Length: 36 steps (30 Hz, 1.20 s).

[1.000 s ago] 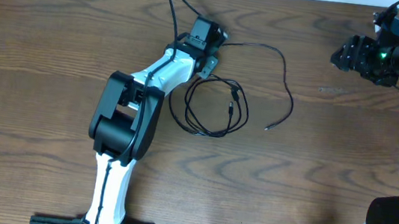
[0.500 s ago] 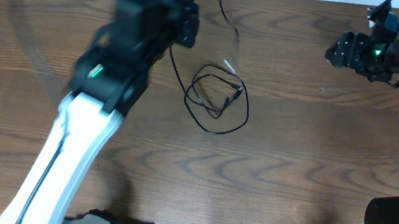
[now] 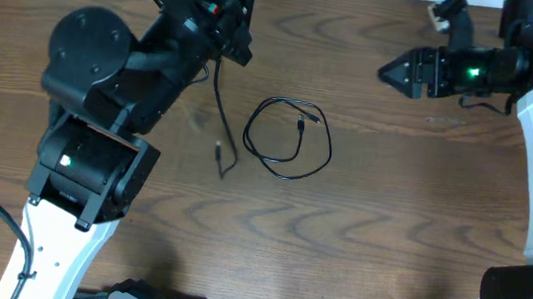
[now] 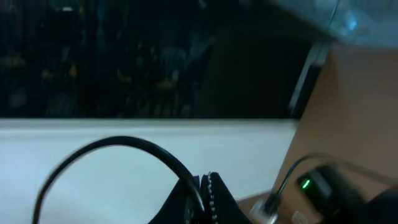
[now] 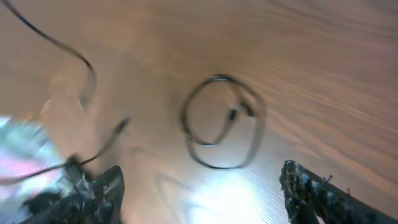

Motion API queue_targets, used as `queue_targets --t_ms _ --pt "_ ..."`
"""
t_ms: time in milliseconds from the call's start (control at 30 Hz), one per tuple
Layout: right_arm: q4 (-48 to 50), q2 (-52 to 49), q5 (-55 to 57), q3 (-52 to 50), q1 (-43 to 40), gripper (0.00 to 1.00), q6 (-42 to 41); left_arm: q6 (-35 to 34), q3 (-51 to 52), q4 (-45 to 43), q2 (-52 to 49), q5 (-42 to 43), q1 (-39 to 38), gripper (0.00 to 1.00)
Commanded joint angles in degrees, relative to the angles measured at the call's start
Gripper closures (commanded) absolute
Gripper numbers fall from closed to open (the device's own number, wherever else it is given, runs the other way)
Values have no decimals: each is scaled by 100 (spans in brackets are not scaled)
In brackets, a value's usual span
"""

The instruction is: Untangle cables

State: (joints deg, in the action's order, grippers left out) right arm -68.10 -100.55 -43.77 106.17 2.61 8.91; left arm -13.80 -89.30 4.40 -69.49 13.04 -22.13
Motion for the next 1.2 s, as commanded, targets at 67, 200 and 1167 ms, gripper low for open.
queue_targets --t_ms 67,200,1167 --pt "39 11 -2070 -33 326 19 1460 -763 9 83 48 -44 105 93" --pt "225 11 -2811 -33 595 18 1904 -1137 9 560 -79 -42 133 93" --pt "4393 11 -2649 -33 2096 27 -1742 -5423 9 1342 -616 -734 133 93"
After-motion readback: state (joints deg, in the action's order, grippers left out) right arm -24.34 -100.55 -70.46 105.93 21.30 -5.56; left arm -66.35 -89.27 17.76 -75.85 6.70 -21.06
